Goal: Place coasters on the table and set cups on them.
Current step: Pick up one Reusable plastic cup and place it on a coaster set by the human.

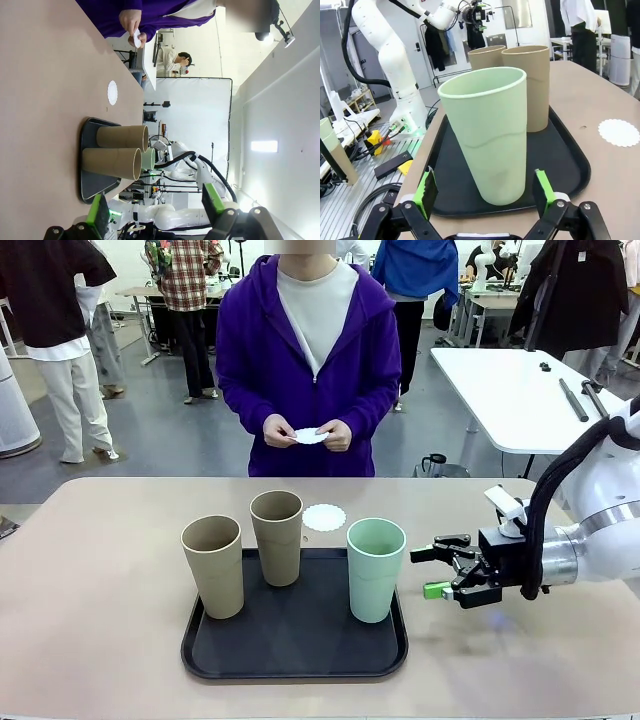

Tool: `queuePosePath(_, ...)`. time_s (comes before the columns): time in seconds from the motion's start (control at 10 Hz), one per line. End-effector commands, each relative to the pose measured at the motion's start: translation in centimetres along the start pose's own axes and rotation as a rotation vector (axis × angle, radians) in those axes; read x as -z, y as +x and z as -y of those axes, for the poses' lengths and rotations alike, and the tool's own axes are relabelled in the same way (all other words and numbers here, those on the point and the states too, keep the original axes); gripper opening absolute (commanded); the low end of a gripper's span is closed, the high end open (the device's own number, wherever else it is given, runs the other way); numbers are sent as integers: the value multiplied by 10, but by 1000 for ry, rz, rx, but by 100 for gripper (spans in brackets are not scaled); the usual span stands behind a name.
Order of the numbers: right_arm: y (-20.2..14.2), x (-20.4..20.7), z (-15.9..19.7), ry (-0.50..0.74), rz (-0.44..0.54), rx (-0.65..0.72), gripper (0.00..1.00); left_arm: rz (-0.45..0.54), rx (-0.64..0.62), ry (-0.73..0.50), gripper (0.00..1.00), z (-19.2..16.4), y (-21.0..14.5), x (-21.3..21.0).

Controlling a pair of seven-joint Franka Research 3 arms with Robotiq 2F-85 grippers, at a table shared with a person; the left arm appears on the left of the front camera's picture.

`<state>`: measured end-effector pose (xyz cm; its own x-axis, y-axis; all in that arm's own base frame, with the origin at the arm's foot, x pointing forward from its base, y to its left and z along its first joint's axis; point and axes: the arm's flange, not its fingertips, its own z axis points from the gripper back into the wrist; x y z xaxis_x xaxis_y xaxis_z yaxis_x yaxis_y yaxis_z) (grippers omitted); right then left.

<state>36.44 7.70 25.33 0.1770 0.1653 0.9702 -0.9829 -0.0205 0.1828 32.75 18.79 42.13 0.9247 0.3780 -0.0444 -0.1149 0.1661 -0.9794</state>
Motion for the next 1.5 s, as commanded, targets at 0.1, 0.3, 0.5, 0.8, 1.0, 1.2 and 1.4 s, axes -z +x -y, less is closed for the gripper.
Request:
queuePosePath(0.1,0,0,0,0,0,0,100,-1,13,-13,100,0,-1,-1)
queuePosePath(0.3,0,12,2,-10,15,-27,100,-1,13,-13,100,0,-1,-1)
queuePosePath(0.5,0,19,8,-32,-9,-63,100,-1,13,-13,100,0,-1,-1)
queuePosePath(0.8,-4,30,19,-18,-19,-54,100,-1,13,-13,100,0,-1,-1)
queuePosePath(1.0,-9,41,26,-6,-26,-47,100,-1,13,-13,100,0,-1,-1)
queuePosePath(1.2,-14,48,31,1,-32,-41,100,-1,13,-13,100,0,-1,-1)
queuePosePath(1.4,-16,55,33,16,-35,-45,100,-1,13,-13,100,0,-1,-1)
